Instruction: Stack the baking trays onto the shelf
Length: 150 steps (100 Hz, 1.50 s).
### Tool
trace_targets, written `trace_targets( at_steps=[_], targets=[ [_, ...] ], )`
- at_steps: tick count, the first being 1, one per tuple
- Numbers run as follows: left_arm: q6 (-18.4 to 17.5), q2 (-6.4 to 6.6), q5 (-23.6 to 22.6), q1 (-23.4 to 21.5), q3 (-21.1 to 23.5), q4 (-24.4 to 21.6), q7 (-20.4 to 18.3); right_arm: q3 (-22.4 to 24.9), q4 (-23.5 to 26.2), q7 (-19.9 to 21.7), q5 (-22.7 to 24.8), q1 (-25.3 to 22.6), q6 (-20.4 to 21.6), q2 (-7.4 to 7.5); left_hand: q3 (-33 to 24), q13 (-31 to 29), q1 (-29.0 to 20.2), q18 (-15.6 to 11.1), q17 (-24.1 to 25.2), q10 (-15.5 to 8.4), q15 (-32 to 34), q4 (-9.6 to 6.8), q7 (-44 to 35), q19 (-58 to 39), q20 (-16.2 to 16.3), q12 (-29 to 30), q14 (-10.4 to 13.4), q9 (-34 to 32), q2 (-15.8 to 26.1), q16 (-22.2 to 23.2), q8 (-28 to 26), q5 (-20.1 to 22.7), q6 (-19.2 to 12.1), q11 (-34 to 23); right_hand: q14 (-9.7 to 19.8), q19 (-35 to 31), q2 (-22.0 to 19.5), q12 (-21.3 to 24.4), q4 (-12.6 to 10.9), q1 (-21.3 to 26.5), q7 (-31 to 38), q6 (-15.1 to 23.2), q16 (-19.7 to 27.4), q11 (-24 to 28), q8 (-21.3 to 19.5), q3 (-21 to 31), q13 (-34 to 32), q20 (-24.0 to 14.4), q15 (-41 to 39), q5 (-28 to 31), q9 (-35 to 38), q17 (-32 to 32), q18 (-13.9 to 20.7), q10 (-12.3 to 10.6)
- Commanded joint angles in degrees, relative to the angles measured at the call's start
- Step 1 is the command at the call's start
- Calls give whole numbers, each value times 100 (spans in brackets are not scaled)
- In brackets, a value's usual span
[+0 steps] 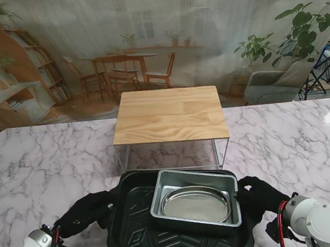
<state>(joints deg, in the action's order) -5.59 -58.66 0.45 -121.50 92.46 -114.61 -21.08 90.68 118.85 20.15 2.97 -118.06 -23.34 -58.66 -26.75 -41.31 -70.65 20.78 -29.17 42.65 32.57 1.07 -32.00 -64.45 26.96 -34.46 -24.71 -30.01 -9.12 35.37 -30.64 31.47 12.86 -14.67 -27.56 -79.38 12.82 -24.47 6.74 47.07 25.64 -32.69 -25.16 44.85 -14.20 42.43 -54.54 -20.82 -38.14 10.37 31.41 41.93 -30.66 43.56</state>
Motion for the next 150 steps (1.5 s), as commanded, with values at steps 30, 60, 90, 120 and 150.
trace_targets(
  at_steps=[30,60,90,120,150],
  targets=[
    [-692,-83,7,97,-570,-693,-502,-435,937,365,-189,-205,865,-206,-313,-295,-328,-1118,-369,-3644,189,84,-320,-167,-142,64,591,-1765,-211,28,-111,347,-500,-1068,1229,-65,530,-38,217,231,2198,2377,-50,274,-226,913,-597,126,-197,1647,690,95,996,-2578],
    [-946,-46,-121,131,-581,-652,-556,-374,1068,158,-174,-413,1357,-247,-385,-326,-284,-1166,-400,-3712,158,61,-364,-152,-182,122,639,-1815,-238,24,-97,391,-567,-1065,1325,-72,689,-53,269,268,2343,2485,-59,284,-317,1218,-645,131,-178,1746,794,130,1074,-2671],
    [-1033,-38,-149,246,-653,-694,-535,-287,1260,-54,-204,-590,1728,-291,-448,-366,-245,-1192,-454,-3698,169,60,-390,-167,-208,155,644,-1837,-260,39,-86,390,-560,-1073,1343,-81,745,-64,323,255,2414,2500,-73,271,-315,1317,-702,128,-183,1758,838,200,1104,-2679],
    [-1028,2,-92,336,-632,-892,-712,-161,1513,-13,-223,-692,1839,-283,-490,-405,-219,-1182,-508,-3672,185,57,-375,-189,-231,193,643,-1861,-276,43,-62,396,-529,-1059,1337,-70,738,-52,320,240,2344,2402,-77,276,-247,1388,-796,154,-187,1757,833,335,1140,-2607],
    [-1049,15,-40,387,-545,-1010,-787,-34,1644,77,-199,-653,1938,-266,-516,-428,-201,-1207,-533,-3680,187,54,-363,-192,-262,217,649,-1870,-276,39,-48,408,-537,-1053,1353,-73,740,-38,321,241,2315,2399,-80,285,-235,1413,-809,169,-180,1784,844,353,1138,-2611]
  ],
)
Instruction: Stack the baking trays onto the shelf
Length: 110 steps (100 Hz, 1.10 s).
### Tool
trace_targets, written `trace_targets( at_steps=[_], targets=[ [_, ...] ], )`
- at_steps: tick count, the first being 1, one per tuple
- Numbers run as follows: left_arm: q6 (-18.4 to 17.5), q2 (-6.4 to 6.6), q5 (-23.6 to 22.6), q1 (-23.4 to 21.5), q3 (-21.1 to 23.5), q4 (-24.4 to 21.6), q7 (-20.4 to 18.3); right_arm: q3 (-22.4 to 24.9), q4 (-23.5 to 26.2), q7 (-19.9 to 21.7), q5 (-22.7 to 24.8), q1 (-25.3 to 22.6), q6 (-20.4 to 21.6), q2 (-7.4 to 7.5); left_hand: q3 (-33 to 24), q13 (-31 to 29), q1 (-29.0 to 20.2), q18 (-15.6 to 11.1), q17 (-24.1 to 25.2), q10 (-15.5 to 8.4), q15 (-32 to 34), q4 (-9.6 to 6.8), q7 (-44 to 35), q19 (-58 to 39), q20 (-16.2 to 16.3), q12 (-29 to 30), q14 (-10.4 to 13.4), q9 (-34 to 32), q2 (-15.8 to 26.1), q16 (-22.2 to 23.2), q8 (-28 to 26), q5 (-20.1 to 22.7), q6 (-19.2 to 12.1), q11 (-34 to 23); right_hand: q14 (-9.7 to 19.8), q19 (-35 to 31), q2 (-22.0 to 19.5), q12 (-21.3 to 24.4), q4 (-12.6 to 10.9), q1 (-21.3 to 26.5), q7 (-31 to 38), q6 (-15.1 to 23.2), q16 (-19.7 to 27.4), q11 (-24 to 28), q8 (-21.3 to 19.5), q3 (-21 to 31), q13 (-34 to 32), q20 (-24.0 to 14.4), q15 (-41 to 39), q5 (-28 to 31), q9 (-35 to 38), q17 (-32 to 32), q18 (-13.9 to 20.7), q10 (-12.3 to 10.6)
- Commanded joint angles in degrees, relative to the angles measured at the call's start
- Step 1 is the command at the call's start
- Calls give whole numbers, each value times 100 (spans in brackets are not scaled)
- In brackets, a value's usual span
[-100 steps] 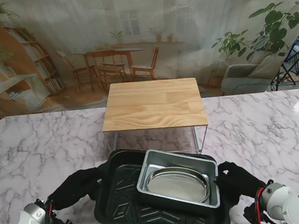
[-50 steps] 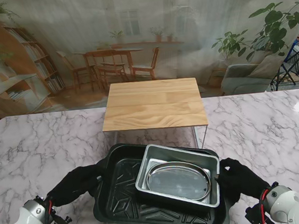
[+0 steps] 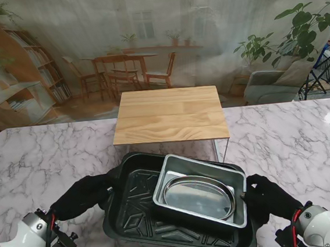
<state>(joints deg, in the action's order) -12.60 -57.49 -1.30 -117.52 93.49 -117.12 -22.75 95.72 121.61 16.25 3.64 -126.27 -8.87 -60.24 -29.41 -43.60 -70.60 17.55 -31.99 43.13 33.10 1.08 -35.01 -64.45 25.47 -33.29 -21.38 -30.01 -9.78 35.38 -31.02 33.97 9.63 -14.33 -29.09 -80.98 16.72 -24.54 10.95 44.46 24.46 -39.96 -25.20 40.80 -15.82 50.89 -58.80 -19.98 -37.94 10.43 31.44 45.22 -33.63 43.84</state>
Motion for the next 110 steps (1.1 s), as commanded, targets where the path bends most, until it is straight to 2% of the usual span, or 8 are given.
trace_targets(
  at_steps=[1,30,62,85,110],
  targets=[
    [-348,-103,134,-5,-649,-759,-620,-536,1368,467,-268,174,494,-109,-250,-200,-206,-884,-249,-3721,135,53,-65,-190,-115,98,317,-1880,-212,38,-12,165,-212,-1092,1508,87,353,-31,-101,501,2435,3129,-75,690,-73,568,-383,85,-198,1781,845,24,1435,-2639],
    [-337,-118,70,193,-783,-667,-524,-533,1384,477,-388,507,475,-113,-264,-211,-195,-887,-274,-3755,131,49,-83,-197,-135,106,335,-1887,-212,36,-18,178,-251,-1093,1511,90,397,-26,-87,520,2438,3155,-79,682,-89,633,-394,99,-189,1823,867,32,1424,-2663],
    [-537,-112,100,230,-736,-715,-501,-522,1434,568,-408,715,776,-83,-271,-230,-185,-909,-295,-3765,131,45,-98,-207,-150,117,354,-1892,-215,35,-24,179,-261,-1090,1538,71,418,-38,-63,522,2437,3159,-96,678,-106,672,-416,98,-209,1833,894,56,1430,-2679],
    [-491,-120,86,367,-821,-696,-464,-483,1453,565,-475,866,754,-90,-280,-248,-181,-915,-310,-3764,135,42,-100,-214,-161,122,351,-1900,-219,38,-24,184,-262,-1091,1531,67,434,-42,-55,533,2422,3142,-100,670,-104,704,-430,100,-208,1850,901,66,1426,-2671],
    [-568,-94,124,409,-877,-762,-538,-362,1502,584,-456,747,1189,-76,-297,-273,-170,-905,-336,-3762,142,37,-100,-228,-169,141,356,-1921,-225,40,-24,200,-270,-1081,1537,60,434,-43,-47,540,2399,3140,-105,660,-103,724,-442,101,-206,1865,911,81,1434,-2669]
  ],
)
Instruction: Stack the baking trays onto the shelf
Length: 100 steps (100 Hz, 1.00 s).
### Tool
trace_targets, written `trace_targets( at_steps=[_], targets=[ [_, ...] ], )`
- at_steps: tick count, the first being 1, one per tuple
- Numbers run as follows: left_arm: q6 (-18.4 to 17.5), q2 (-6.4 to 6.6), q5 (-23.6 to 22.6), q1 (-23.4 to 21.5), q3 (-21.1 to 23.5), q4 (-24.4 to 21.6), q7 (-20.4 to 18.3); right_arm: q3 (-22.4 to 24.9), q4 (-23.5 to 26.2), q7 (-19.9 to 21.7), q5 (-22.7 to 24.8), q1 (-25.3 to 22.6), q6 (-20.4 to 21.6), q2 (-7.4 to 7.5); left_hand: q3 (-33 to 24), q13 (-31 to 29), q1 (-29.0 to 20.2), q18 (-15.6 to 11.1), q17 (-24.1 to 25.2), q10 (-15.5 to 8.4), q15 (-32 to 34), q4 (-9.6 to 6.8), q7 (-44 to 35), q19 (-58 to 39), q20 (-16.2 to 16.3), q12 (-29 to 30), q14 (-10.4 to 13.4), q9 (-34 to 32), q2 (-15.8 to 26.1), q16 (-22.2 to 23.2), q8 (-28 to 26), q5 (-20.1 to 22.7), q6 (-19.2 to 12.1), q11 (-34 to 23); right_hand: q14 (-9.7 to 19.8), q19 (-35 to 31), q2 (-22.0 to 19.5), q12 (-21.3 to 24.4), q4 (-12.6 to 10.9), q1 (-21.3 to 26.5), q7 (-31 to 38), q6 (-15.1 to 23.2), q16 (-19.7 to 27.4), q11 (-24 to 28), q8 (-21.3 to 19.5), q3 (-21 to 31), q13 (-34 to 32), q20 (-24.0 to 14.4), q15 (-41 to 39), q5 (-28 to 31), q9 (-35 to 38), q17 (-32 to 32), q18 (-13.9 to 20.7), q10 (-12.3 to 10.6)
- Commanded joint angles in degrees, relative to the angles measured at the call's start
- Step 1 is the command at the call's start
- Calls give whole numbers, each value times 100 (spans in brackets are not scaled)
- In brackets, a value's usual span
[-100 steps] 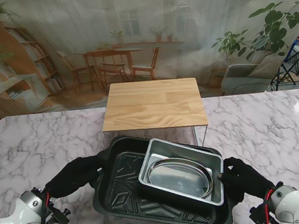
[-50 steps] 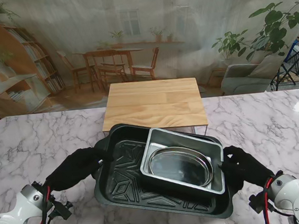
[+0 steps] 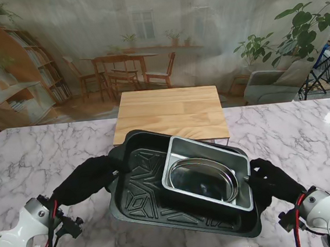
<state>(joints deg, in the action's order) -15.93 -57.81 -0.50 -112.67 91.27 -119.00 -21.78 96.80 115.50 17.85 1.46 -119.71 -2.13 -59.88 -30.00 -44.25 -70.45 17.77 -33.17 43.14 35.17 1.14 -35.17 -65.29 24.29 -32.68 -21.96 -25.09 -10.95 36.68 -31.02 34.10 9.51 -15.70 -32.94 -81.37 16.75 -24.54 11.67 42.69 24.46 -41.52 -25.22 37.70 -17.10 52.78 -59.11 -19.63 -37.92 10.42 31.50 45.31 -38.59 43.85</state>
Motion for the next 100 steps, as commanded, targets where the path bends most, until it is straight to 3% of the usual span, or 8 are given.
trace_targets(
  at_steps=[1,15,40,79,100],
  targets=[
    [-235,-61,46,-72,-658,-574,-636,-462,2115,420,-234,84,534,-113,-238,-204,-185,-928,-219,-3760,-67,30,-84,-145,-51,81,409,-2416,-107,-90,-24,187,-257,-944,1922,98,432,-44,-118,716,2400,3299,-103,971,24,534,-412,66,-208,1869,907,73,1932,-2671],
    [-197,-73,2,-7,-729,-523,-584,-371,2126,377,-193,30,632,-122,-243,-213,-177,-937,-232,-3773,-66,28,-85,-154,-56,93,421,-2414,-105,-91,-24,188,-266,-938,1936,100,433,-48,-115,716,2390,3292,-104,972,24,535,-422,69,-206,1871,920,87,1942,-2678],
    [14,-109,-125,49,-848,-365,-450,-447,2075,260,-112,2,333,-152,-249,-215,-174,-931,-229,-3757,-64,28,-81,-156,-65,101,408,-2418,-107,-88,-23,194,-254,-940,1925,108,427,-53,-113,712,2370,3288,-109,965,21,537,-415,73,-200,1874,909,80,1913,-2674],
    [171,-128,-301,-380,-830,-227,-355,-645,1953,-10,192,-285,-454,-214,-269,-212,-171,-915,-222,-3733,-51,29,-58,-179,-62,117,393,-2418,-112,-84,-13,203,-241,-932,1898,99,424,-59,-117,730,2339,3272,-119,956,13,555,-380,66,-203,1876,885,35,1878,-2665],
    [364,-165,-434,-485,-798,-38,-236,-893,1655,-18,273,-23,-888,-210,-283,-194,-173,-883,-194,-3711,-47,32,-45,-193,-53,125,376,-2411,-110,-83,-7,207,-226,-929,1892,109,417,-59,-113,734,2321,3283,-117,947,0,562,-352,68,-192,1863,857,13,1873,-2672]
  ],
)
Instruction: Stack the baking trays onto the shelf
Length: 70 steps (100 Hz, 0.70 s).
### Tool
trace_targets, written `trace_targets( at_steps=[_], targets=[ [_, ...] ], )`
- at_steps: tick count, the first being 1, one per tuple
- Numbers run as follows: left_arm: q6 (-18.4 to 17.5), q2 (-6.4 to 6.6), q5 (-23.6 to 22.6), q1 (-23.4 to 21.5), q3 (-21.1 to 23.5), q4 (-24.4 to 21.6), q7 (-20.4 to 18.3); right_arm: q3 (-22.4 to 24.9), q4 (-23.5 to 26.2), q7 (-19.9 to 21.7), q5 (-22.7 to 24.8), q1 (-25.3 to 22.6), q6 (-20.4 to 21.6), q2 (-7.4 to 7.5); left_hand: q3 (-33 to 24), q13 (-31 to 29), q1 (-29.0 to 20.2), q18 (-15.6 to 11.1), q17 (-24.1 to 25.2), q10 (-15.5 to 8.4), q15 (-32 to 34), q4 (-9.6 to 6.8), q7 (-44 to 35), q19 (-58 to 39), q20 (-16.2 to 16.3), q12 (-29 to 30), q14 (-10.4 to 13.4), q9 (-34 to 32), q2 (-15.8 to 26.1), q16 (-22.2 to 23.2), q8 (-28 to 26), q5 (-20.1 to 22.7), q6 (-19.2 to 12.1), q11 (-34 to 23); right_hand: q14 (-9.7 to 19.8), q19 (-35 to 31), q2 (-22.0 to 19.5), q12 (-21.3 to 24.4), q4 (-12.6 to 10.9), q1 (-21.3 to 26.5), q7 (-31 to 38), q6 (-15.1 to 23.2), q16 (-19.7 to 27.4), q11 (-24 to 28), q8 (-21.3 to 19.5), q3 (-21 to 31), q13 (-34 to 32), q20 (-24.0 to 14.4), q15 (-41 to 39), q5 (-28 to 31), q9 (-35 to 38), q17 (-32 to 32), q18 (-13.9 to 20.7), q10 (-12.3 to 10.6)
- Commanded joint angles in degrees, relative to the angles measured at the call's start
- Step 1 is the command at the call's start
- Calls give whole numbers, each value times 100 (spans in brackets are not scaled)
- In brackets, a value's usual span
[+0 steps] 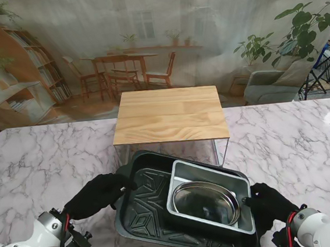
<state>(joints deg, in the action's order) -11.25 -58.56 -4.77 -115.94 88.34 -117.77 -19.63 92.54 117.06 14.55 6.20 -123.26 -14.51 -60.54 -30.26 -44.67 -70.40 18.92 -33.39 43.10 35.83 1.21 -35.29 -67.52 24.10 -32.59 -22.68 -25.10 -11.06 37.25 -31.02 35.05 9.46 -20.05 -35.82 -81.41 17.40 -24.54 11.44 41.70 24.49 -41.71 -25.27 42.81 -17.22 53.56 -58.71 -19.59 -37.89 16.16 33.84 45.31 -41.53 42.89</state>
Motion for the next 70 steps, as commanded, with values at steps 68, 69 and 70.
trace_targets(
  at_steps=[68,69,70],
  targets=[
    [264,-152,-172,-5,-746,247,-194,-928,954,280,-37,850,-420,-140,-253,-142,-189,-984,-153,-3688,-72,33,-34,-17,3,111,436,-2398,-99,-124,-6,105,-208,-508,2160,72,319,-69,-98,838,2311,3334,-146,454,-35,449,-259,23,-255,1214,520,-137,2146,-2604],
    [260,-152,-171,-6,-745,246,-195,-924,958,285,-36,847,-417,-139,-253,-142,-189,-984,-156,-3692,-72,32,-34,-19,4,111,436,-2396,-98,-124,-6,104,-209,-507,2160,72,317,-68,-98,838,2312,3335,-146,454,-35,449,-258,23,-256,1216,520,-137,2146,-2604],
    [257,-152,-169,-7,-743,244,-197,-920,961,290,-34,844,-414,-137,-254,-144,-190,-983,-157,-3688,-70,32,-35,-20,4,110,437,-2400,-101,-123,-6,106,-208,-509,2160,72,314,-67,-98,837,2311,3335,-146,452,-35,448,-258,23,-257,1214,516,-137,2146,-2602]
  ],
)
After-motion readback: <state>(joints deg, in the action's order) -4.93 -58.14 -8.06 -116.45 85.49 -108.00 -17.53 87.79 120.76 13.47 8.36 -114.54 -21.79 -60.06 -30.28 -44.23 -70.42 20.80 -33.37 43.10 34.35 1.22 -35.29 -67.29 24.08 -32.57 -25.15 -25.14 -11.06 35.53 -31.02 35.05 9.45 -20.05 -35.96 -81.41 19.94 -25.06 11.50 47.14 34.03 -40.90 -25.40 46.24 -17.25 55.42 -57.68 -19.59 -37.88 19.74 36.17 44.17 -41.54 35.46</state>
